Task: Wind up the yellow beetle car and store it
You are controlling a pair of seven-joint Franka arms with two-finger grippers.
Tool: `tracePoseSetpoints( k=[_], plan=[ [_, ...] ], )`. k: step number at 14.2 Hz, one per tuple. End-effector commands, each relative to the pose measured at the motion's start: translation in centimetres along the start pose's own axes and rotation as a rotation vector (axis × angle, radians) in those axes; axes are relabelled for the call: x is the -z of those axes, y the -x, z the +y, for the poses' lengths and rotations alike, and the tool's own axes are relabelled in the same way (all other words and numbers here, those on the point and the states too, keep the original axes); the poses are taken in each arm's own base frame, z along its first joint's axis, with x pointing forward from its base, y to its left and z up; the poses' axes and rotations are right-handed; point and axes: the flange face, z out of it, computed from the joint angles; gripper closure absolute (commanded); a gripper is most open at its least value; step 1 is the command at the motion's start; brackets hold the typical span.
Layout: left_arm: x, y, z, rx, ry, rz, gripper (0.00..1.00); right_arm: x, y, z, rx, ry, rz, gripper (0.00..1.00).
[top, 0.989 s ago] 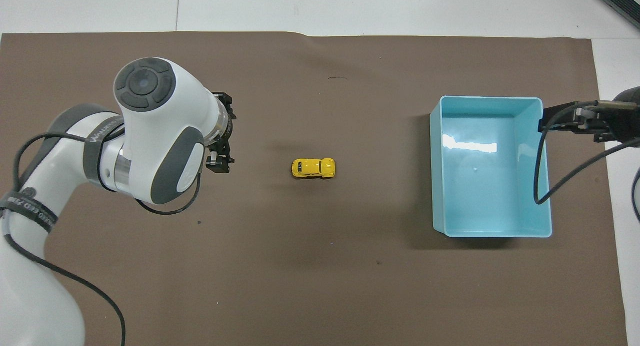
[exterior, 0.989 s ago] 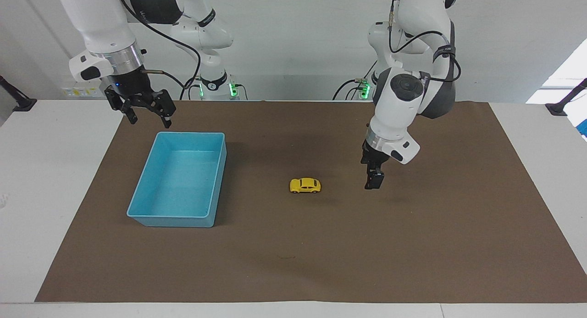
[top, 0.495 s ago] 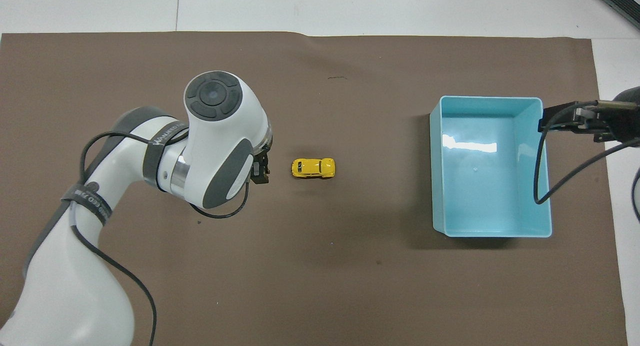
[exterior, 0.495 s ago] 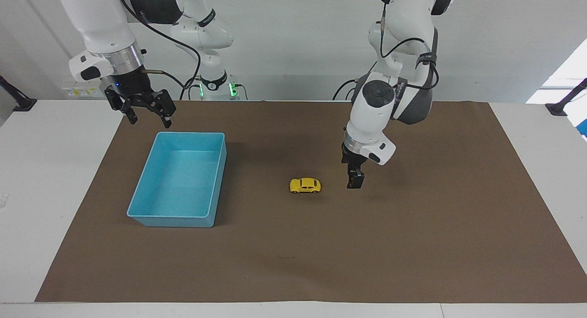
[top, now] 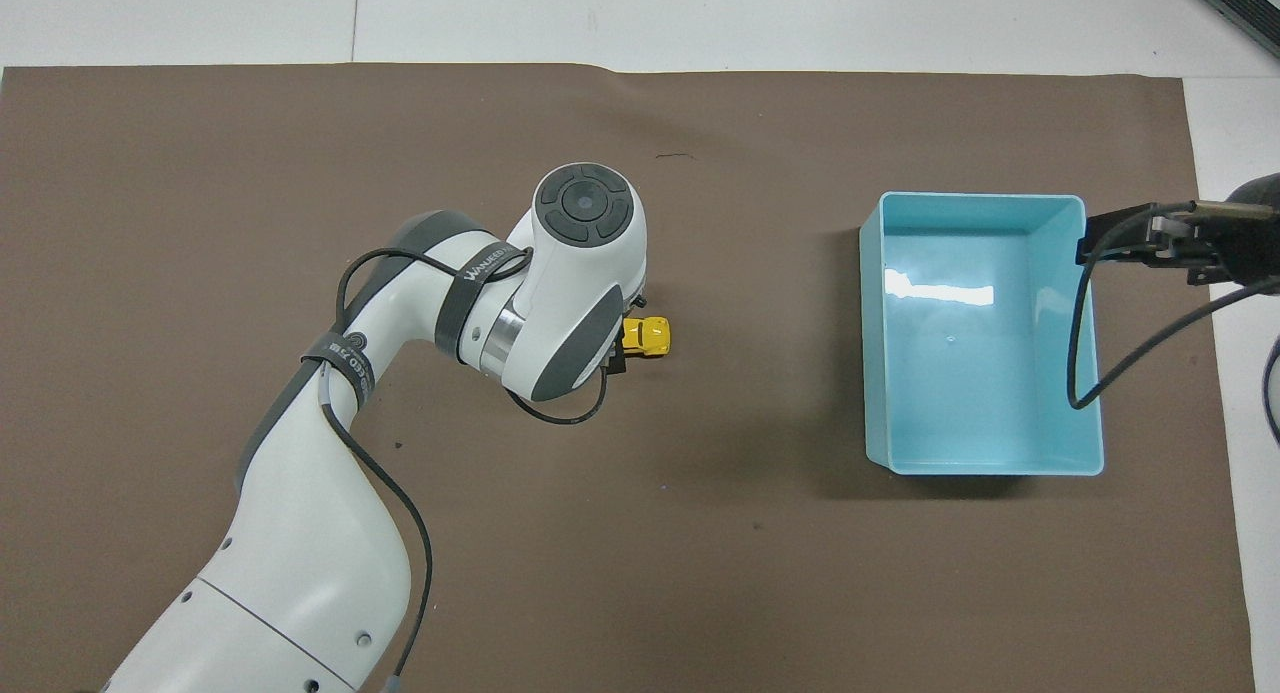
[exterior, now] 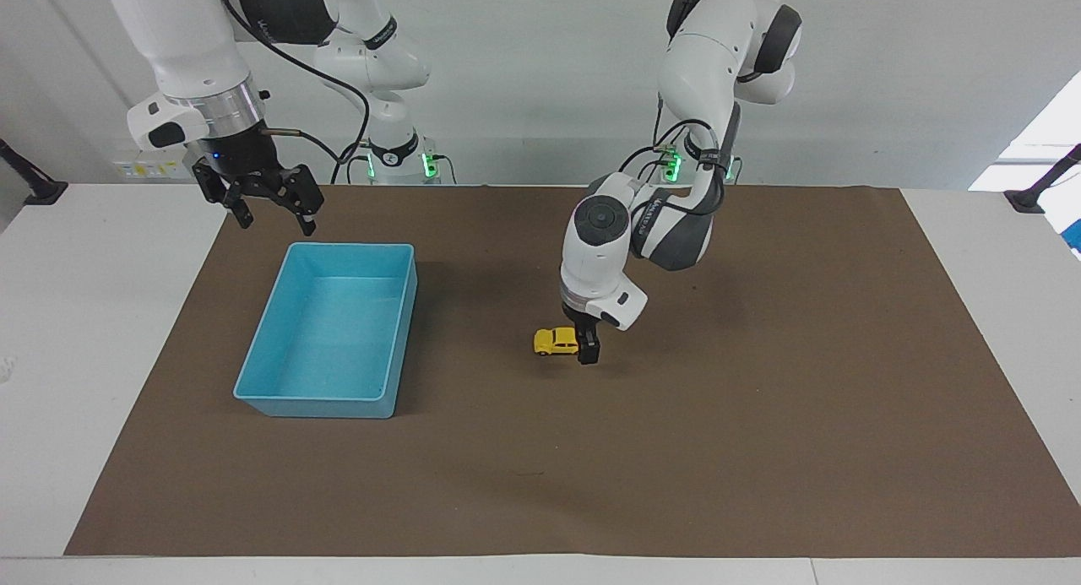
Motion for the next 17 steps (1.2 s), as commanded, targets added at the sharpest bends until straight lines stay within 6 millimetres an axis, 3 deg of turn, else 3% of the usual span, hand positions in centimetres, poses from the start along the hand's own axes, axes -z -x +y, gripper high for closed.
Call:
tracePoseSetpoints(
  k=[1, 3, 8, 10, 17],
  plan=[
    [0.5, 0.8, 0.0, 0.023, 0.018, 0.009, 0.0, 0.4, 0.4, 0.3, -0.023, -0.001, -0.002, 0.0],
    [0.0, 1.6, -0.6, 0.012, 0.03, -0.006, 0.0, 0.4, 0.4, 0.2, -0.022, -0.001, -0.002, 0.0],
    [-1.8, 1.3, -1.1, 0.028, 0.05, -0.024, 0.0, 0.4, 0.4, 0.2, -0.022, -0.001, -0.002, 0.0],
    [-3.3, 1.2, -1.8, 0.036, 0.058, -0.03, 0.0, 0.4, 0.4, 0.2, -0.022, -0.001, -0.002, 0.0],
    [-3.3, 0.6, -1.8, 0.033, 0.037, 0.003, 0.0, 0.4, 0.4, 0.2, -0.022, -0.001, -0.002, 0.0]
  ],
)
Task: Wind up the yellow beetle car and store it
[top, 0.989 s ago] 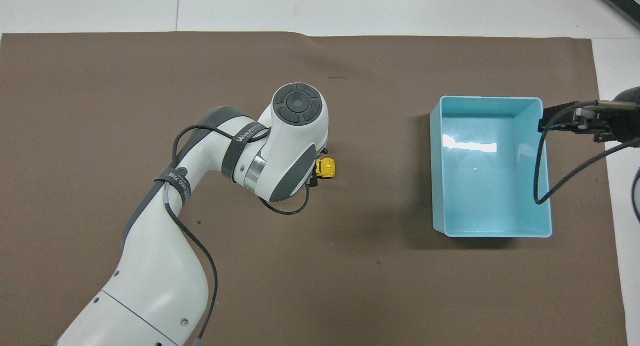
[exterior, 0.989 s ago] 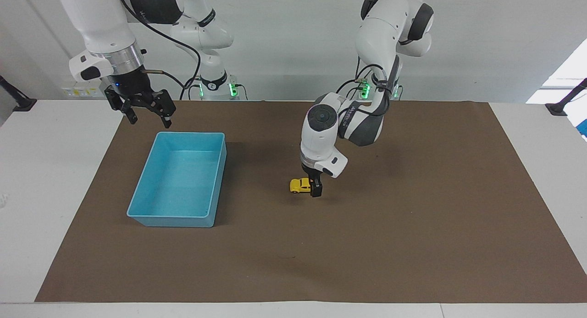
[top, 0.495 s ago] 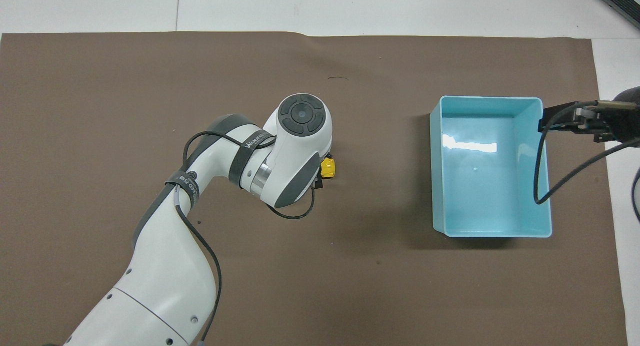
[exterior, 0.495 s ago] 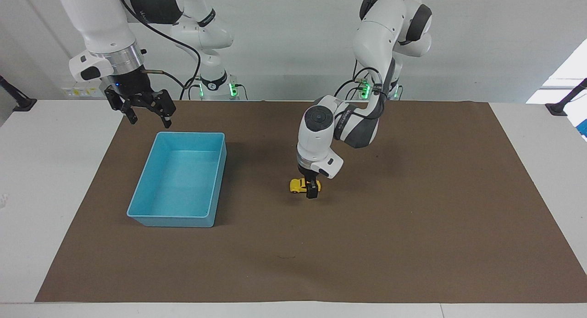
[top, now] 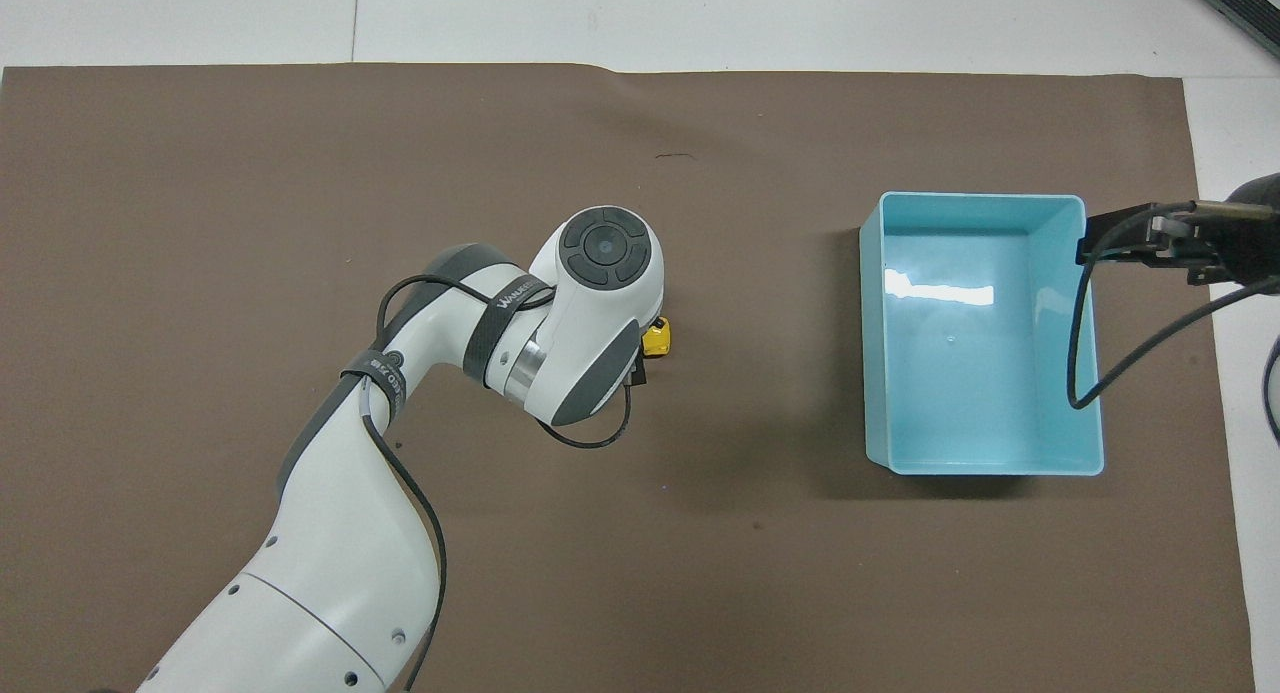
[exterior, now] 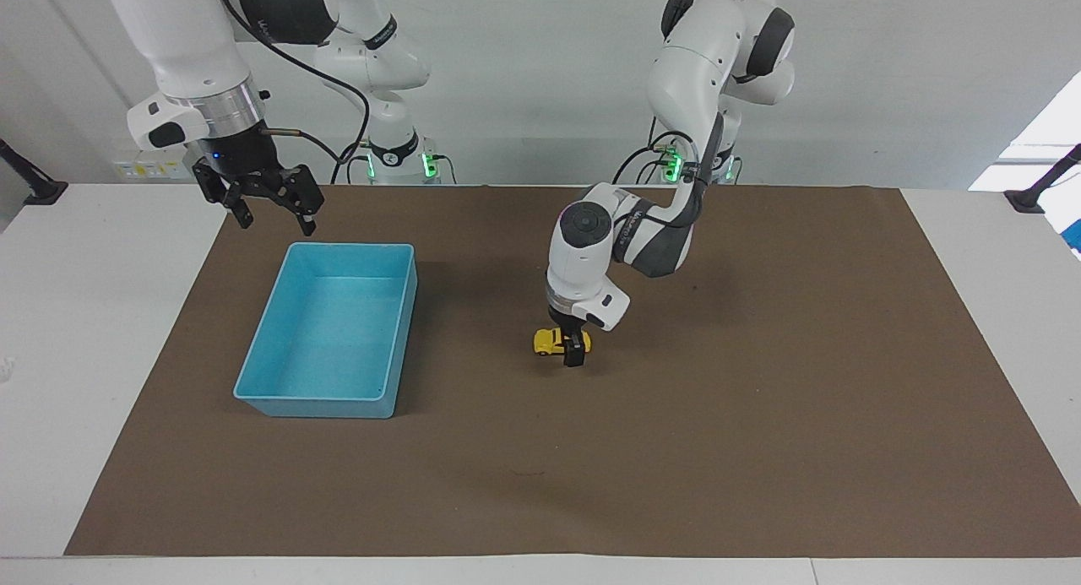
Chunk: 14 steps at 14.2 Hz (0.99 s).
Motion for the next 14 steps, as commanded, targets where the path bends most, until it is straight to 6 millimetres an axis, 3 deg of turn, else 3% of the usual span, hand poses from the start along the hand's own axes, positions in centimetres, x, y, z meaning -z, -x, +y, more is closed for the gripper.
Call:
tracePoseSetpoints(
  k=[1, 2, 5, 7, 9, 14],
  plan=[
    [0.26, -0.45, -0.46, 0.001, 0.007, 0.031, 0.07, 0.4, 0.38, 0.27, -0.023, -0.001, -0.002, 0.0],
    [0.22, -0.39, -0.56, -0.002, 0.005, 0.033, 0.16, 0.4, 0.38, 0.28, -0.023, -0.001, -0.002, 0.0],
    [0.23, -0.4, -0.55, -0.006, 0.004, 0.032, 0.62, 0.4, 0.4, 0.19, -0.022, -0.001, -0.002, 0.0],
    [0.24, -0.39, -0.54, -0.008, 0.005, 0.031, 0.78, 0.4, 0.4, 0.19, -0.022, -0.001, -0.002, 0.0],
    [0.18, -0.5, -0.49, -0.016, 0.004, 0.032, 0.89, 0.4, 0.4, 0.19, -0.022, -0.001, -0.002, 0.0],
    [-0.02, -1.23, -0.68, -0.065, -0.01, 0.045, 0.89, 0.4, 0.4, 0.19, -0.022, -0.001, -0.002, 0.0]
  ],
)
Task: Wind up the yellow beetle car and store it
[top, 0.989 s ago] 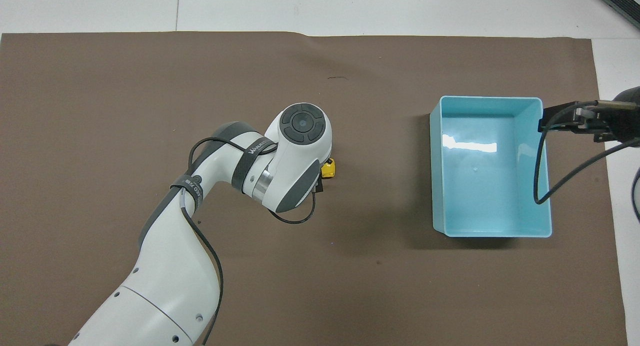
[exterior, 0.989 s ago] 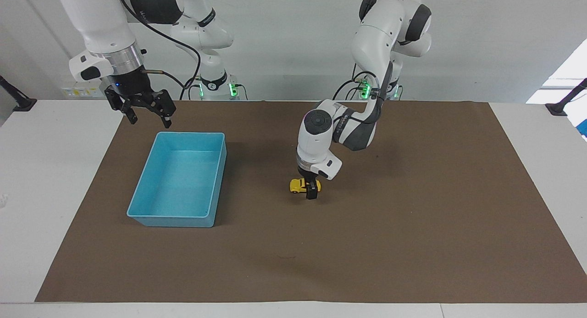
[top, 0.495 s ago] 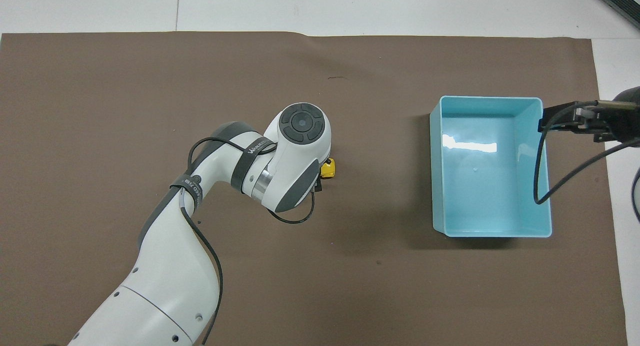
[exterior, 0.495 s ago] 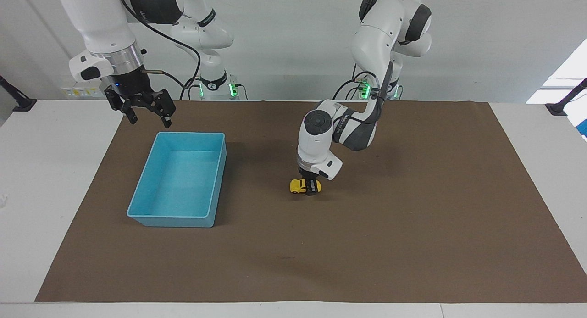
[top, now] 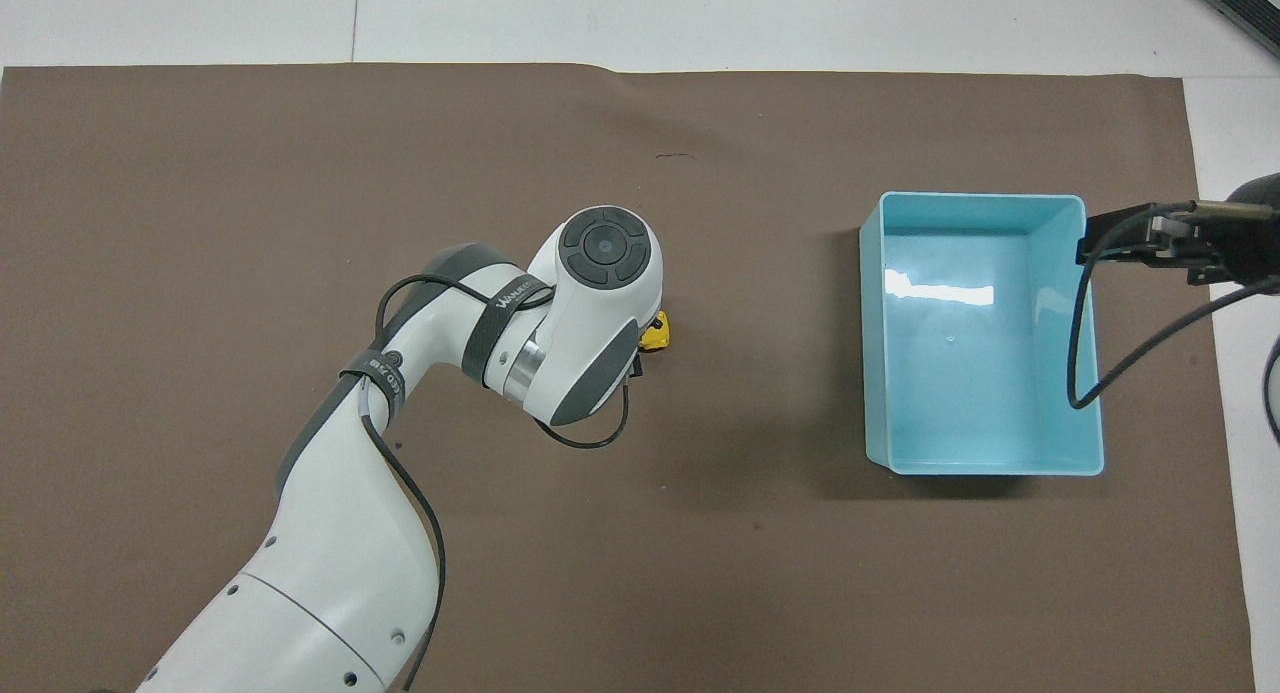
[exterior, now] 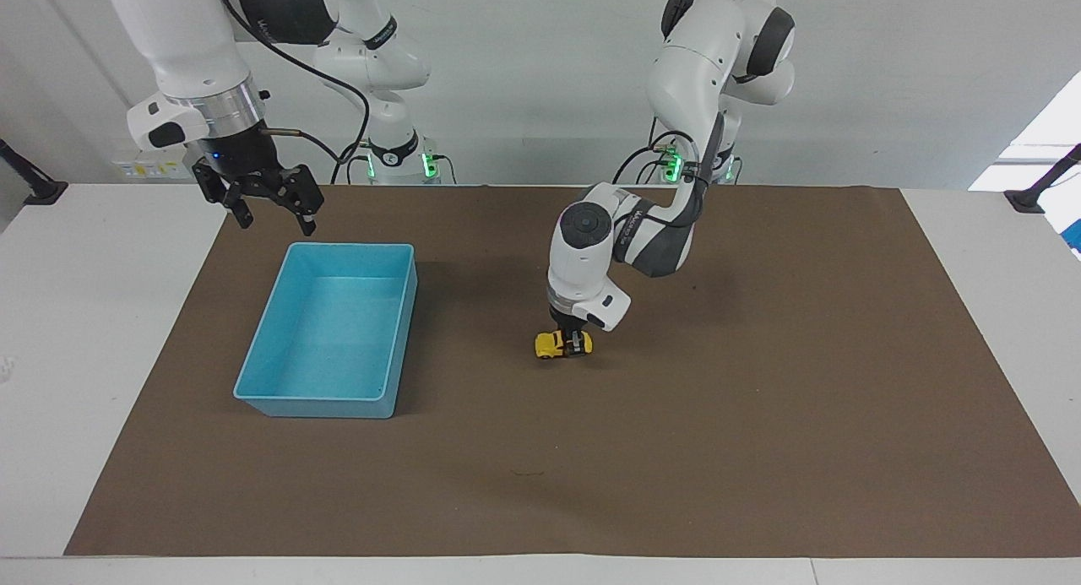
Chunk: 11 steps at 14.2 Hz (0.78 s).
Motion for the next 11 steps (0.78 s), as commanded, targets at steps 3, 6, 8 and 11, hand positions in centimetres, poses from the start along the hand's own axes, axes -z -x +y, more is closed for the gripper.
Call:
tracePoseSetpoints(
  k=[3, 6, 8, 11],
  plan=[
    [-0.7, -2.8, -0.3, -0.061, -0.024, 0.051, 0.89, 0.4, 0.4, 0.2, -0.022, -0.001, -0.002, 0.0],
    [-0.9, -4.8, 0.8, -0.038, -0.032, 0.057, 0.89, 0.4, 0.4, 0.3, -0.023, -0.001, -0.002, 0.0],
    [-1.4, -6.4, 1.6, -0.012, -0.04, 0.065, 0.88, 0.4, 0.4, 0.3, -0.023, -0.001, -0.002, 0.0],
    [-1.8, -8.3, 2.4, -0.003, -0.051, 0.07, 0.86, 0.4, 0.4, 0.2, -0.022, -0.001, -0.002, 0.0]
  ],
)
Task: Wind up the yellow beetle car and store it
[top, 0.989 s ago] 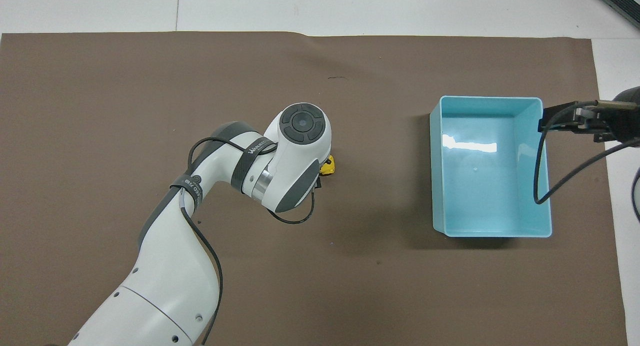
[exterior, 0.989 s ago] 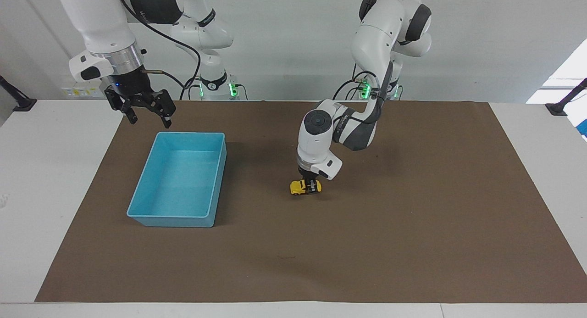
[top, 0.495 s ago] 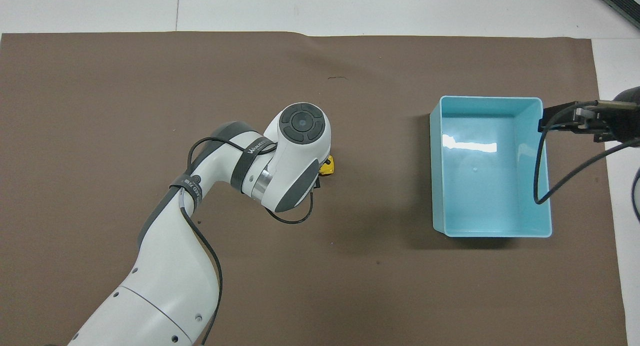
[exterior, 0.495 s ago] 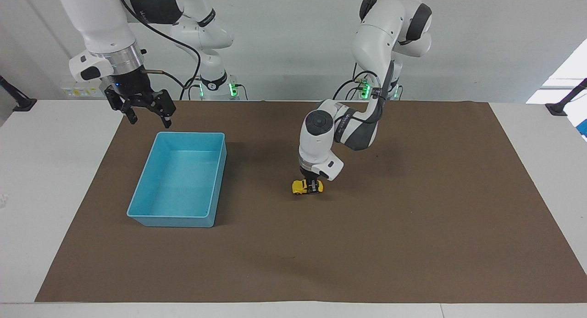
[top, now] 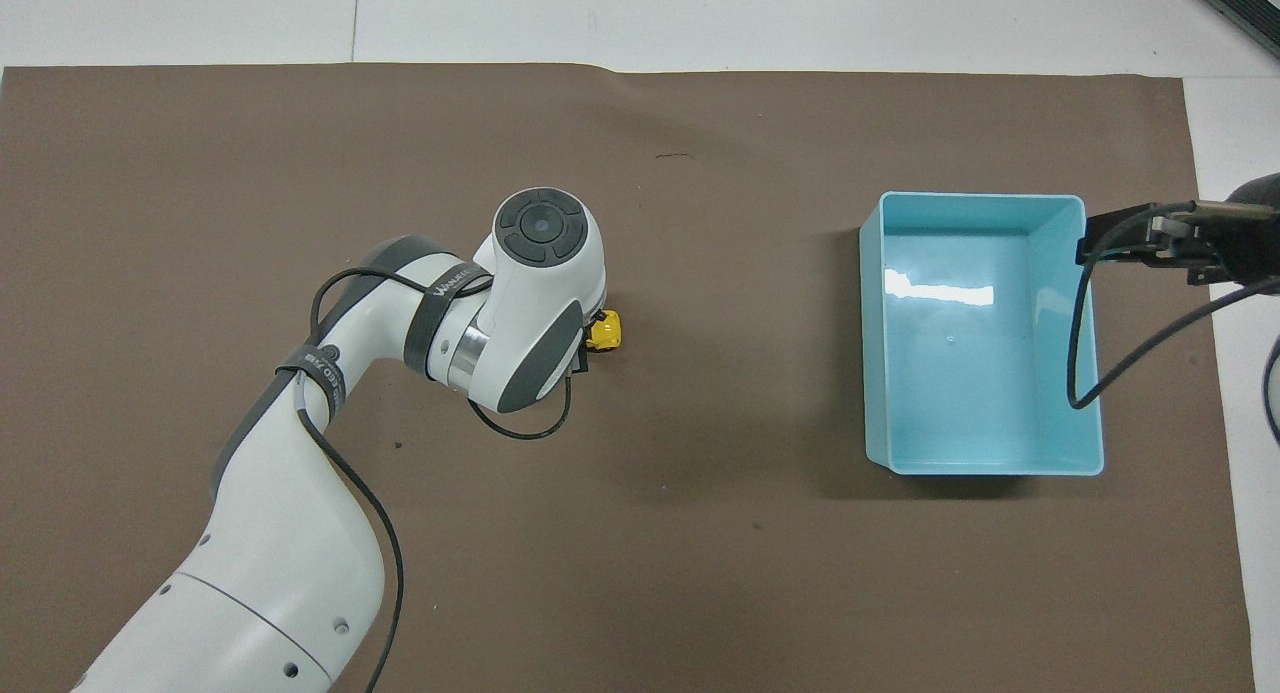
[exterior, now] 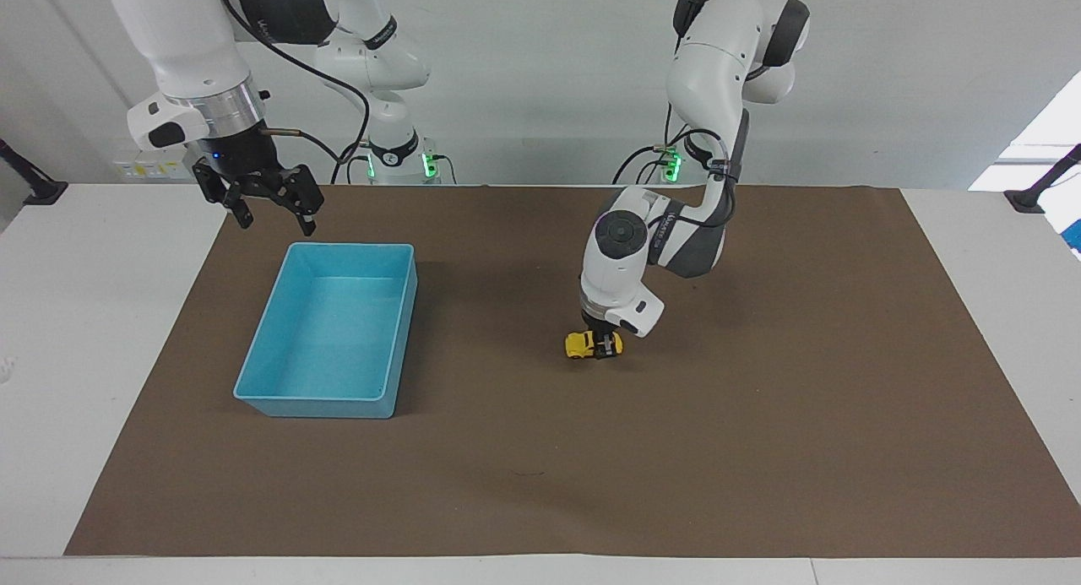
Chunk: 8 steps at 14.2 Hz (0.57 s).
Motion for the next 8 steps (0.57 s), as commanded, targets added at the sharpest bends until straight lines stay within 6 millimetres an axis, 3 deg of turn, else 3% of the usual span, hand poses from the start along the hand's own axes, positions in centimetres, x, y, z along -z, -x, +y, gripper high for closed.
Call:
tracePoseSetpoints(
  k=[1, 3, 8],
  plan=[
    [-2.1, -2.7, 0.8, -0.015, -0.013, 0.028, 0.86, 0.4, 0.4, 0.2, -0.022, -0.001, -0.002, 0.0],
    [-2.6, -3.5, 0.3, -0.055, -0.029, 0.038, 0.85, 0.4, 0.4, 0.2, -0.022, -0.001, -0.002, 0.0],
    [-2.8, -6.1, 1.5, -0.038, -0.036, 0.046, 0.81, 0.4, 0.4, 0.2, -0.022, -0.001, -0.002, 0.0]
  ],
)
